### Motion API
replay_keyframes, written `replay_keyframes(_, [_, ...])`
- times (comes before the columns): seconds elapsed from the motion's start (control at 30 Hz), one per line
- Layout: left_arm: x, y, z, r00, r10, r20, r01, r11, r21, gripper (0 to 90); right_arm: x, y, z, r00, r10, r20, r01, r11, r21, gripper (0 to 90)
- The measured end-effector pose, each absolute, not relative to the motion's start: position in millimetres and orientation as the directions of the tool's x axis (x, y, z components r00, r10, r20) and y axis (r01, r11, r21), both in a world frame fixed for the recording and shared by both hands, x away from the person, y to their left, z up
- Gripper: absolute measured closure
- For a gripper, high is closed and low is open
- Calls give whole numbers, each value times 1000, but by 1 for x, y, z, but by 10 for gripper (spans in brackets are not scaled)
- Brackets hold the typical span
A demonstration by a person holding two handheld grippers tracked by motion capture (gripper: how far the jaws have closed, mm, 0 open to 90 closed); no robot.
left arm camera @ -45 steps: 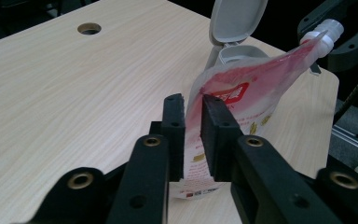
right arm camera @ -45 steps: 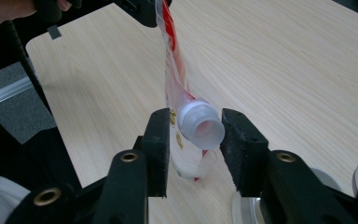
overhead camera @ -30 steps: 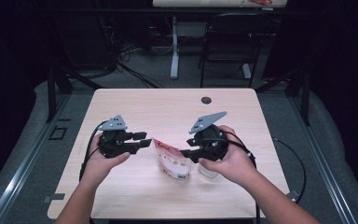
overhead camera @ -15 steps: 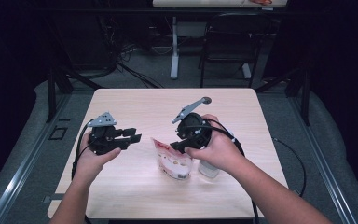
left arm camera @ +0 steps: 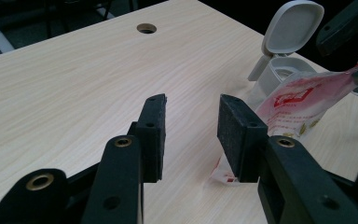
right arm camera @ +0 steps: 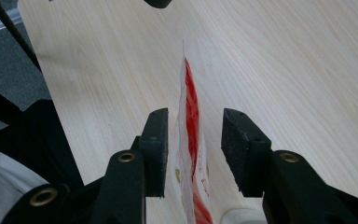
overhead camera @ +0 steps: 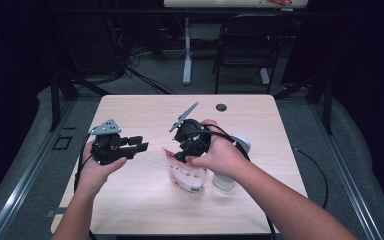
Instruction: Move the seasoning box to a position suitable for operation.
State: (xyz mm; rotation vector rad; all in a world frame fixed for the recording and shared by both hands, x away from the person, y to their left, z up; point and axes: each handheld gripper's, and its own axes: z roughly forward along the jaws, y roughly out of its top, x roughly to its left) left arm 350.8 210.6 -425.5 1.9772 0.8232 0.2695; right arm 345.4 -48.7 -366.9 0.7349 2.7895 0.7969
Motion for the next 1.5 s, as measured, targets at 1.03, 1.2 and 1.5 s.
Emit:
replay_keyframes(1.03, [351, 213, -427, 748, 650, -137, 442, -333, 833, 623, 362, -21, -394, -876, 483, -11, 434, 796, 422, 790])
replay_keyframes(1.2, [351, 213, -427, 748, 649, -139, 443, -333, 832, 622, 362, -20, -395, -877, 480, -7, 434, 800, 414, 842])
replay_keyframes(1.5, [351, 211, -428, 753, 643, -139, 444, -340, 829, 623, 363, -19, -394, -882, 470, -28, 421, 812, 405, 895])
